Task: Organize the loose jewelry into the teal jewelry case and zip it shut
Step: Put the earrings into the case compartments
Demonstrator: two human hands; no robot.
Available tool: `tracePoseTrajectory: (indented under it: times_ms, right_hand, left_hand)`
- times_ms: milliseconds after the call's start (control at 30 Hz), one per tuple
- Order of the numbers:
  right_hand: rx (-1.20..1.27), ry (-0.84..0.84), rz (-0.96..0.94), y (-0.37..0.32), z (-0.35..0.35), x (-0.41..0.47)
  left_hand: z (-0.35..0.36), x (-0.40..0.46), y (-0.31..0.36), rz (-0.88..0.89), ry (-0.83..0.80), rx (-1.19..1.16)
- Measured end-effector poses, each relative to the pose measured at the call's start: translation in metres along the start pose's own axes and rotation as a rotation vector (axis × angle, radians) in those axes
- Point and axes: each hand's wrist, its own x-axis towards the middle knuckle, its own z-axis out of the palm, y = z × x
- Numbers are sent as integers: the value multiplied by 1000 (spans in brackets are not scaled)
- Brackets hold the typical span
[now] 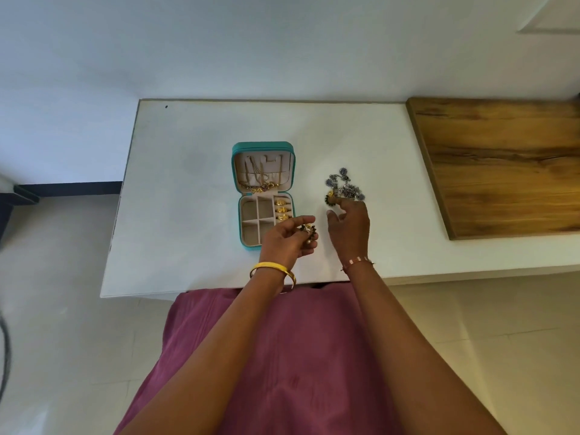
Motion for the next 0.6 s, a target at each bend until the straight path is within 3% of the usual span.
tracePoseTrajectory:
  times_ms: [200, 467, 600]
  right_hand:
    - [-379, -86, -187, 6, 10, 8]
    - [-313, -117, -319, 16, 10, -33]
    - [-136, -186, -204, 19, 7, -35]
  left_hand:
    - [5, 10, 1, -18, 73, -67]
    - [-12, -14, -21, 19, 158, -92]
    - [-23, -17, -34, 2, 181, -44]
